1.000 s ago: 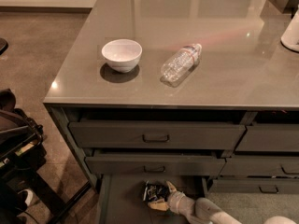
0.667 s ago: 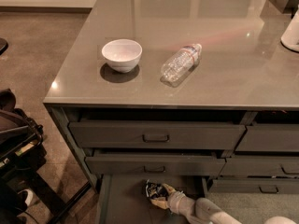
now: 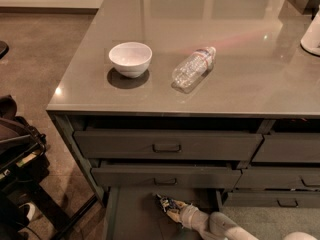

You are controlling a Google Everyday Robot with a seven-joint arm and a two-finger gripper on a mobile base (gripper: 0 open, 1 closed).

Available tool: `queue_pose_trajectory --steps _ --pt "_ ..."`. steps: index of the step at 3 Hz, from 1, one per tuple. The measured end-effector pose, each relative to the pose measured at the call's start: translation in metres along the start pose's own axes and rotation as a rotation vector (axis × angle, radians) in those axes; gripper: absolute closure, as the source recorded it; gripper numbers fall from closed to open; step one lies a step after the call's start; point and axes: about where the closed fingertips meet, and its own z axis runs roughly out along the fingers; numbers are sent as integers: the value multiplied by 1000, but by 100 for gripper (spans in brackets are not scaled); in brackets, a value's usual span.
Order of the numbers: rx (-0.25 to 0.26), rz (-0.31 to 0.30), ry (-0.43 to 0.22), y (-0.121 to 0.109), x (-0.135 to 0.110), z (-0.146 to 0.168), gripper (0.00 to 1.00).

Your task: Pick blue chip bag from bottom drawer and place on counter

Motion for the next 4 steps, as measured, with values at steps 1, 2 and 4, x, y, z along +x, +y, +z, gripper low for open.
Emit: queue_pose_trajectory --steps 1,2,4 --pt "0 0 0 0 0 0 100" --pt "-44 30 -3 10 2 -3 100" --pt "-89 -14 23 31 -60 -108 100"
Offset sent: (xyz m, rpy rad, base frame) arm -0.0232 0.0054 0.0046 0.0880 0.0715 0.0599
